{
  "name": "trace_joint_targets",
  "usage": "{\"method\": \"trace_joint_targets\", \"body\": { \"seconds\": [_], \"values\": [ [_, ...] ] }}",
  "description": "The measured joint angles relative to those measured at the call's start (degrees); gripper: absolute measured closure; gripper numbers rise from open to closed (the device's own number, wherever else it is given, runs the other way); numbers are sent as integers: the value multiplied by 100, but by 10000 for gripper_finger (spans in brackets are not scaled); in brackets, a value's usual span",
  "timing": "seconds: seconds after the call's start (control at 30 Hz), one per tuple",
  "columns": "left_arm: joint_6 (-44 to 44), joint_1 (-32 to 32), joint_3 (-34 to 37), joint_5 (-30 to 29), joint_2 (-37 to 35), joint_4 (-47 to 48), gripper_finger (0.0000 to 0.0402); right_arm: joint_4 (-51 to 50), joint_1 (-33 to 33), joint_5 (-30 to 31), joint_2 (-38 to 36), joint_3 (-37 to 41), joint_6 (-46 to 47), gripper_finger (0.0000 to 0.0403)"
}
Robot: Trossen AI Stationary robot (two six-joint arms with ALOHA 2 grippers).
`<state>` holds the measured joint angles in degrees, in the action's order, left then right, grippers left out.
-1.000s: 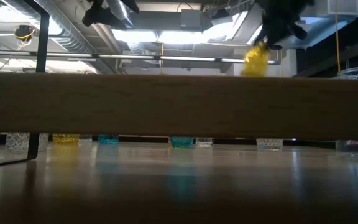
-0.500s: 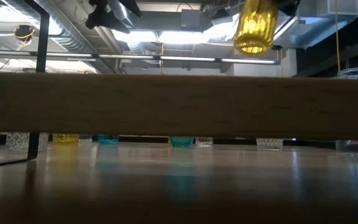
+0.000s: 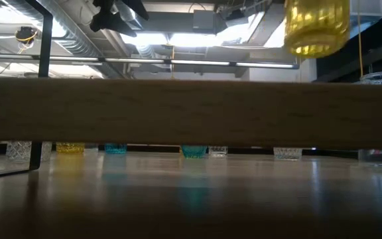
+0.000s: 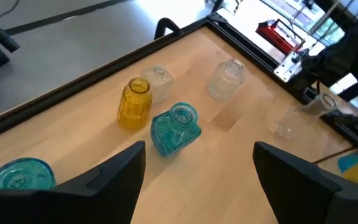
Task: Sort vases onto shelf
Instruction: Put the yellow vase on the shelf
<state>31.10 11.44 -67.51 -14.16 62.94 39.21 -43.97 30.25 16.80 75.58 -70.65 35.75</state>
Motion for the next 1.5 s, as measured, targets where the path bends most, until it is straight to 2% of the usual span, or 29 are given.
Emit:
{"method": "trace_joint_targets", "body": {
  "seconds": [0.17, 0.37, 0.47, 0.67, 1.0, 1.5],
  "values": [
    [-64, -2, 0, 200, -4, 140, 113, 735, -42, -140, 464, -111, -352, 310],
    [-303, -90, 0, 321, -4, 251, 113, 426, -185, -485, 1472, -1083, -1357, 310],
    [-519, -154, 0, 322, -4, 249, 113, 373, -233, -438, 1996, -1503, -1836, 310],
    [-756, -252, 0, 318, -4, 389, 113, 424, -307, -605, 2642, -1707, -1966, 310],
    [-892, -291, -7, 274, -51, 504, 113, 831, -381, -752, 2775, -1658, -2057, 310],
    [-937, -282, -7, 262, -46, 499, 113, 1356, -1130, -1787, 2911, -1655, -4037, 310]
  ]
}}
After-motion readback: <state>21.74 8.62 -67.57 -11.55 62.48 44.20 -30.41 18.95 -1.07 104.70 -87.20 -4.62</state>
